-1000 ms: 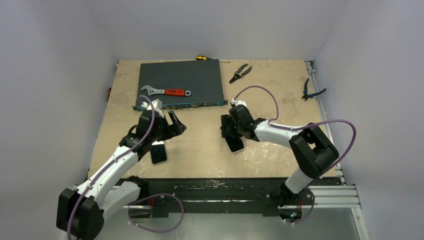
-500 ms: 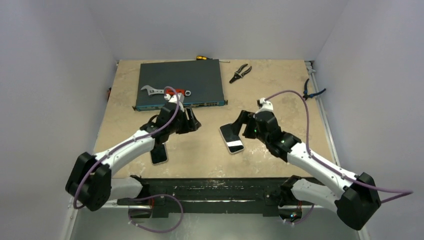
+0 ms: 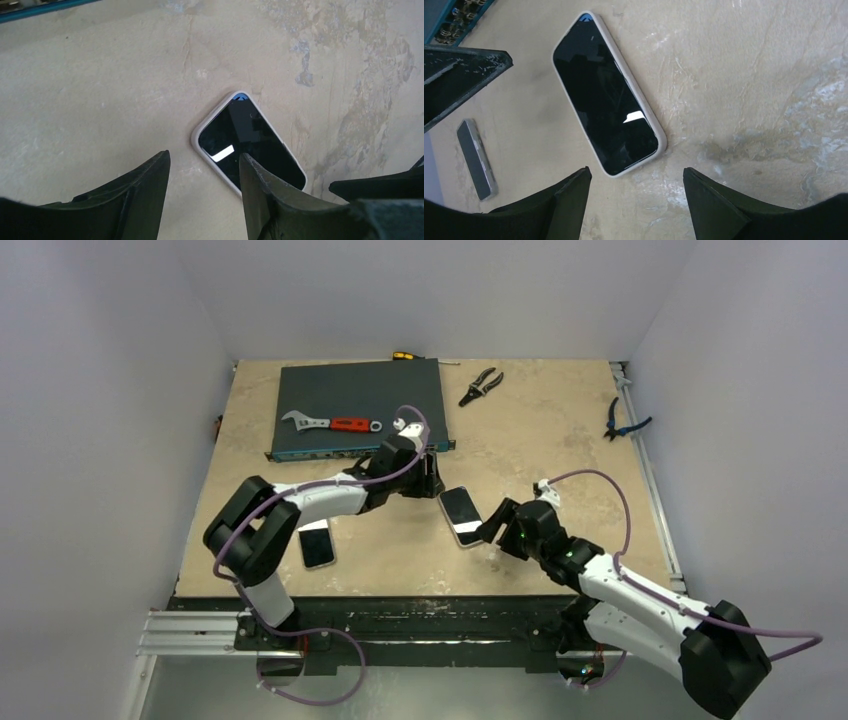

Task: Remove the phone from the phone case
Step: Adjust the phone at the center of the board.

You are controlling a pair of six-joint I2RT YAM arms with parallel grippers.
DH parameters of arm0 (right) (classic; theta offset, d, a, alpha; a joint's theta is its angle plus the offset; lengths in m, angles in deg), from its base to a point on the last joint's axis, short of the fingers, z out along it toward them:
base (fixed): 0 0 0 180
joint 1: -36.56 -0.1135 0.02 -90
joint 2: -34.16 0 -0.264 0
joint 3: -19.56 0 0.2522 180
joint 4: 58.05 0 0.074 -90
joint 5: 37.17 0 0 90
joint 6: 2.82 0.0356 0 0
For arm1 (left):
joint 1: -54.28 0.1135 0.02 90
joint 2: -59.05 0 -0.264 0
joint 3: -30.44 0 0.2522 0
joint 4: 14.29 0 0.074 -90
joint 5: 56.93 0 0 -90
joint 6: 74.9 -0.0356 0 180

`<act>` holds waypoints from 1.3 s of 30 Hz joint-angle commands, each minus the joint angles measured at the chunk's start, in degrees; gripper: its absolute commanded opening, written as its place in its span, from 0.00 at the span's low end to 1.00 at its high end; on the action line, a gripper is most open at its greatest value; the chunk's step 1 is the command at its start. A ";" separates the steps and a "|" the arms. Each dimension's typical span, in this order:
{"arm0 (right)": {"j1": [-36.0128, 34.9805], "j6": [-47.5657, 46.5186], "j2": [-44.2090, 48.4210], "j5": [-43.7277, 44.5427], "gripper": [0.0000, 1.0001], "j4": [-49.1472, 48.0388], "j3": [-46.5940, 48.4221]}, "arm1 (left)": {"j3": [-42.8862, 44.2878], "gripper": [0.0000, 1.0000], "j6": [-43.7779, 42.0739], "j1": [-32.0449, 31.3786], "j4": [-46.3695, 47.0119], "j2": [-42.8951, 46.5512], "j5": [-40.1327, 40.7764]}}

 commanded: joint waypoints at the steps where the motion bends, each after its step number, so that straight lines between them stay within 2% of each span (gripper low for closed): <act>1: 0.21 5.40 0.86 -0.34 0.73 -1.67 -2.54 | 6.05 0.53 -3.65 -1.27 3.57 -5.59 1.81; 13: 0.21 8.68 0.84 -0.85 0.75 -7.75 -8.33 | 10.80 0.56 -7.31 -2.74 2.86 -13.25 7.37; 23: 0.21 9.60 1.88 0.30 0.74 -9.42 -9.39 | 11.26 0.55 -6.37 -4.87 4.11 -18.63 6.28; 29: 0.21 9.97 -1.76 -1.85 0.71 -13.90 -9.82 | 9.72 0.53 -5.36 -5.85 5.88 -20.15 6.72; 32: 0.14 9.80 -3.71 -2.14 0.69 -15.57 -8.98 | 8.43 0.49 -4.72 -6.39 7.11 -19.98 6.51; 39: 0.03 10.94 -7.60 -4.01 0.66 -20.71 -9.48 | 1.57 0.47 -2.29 -7.55 9.79 -15.68 8.08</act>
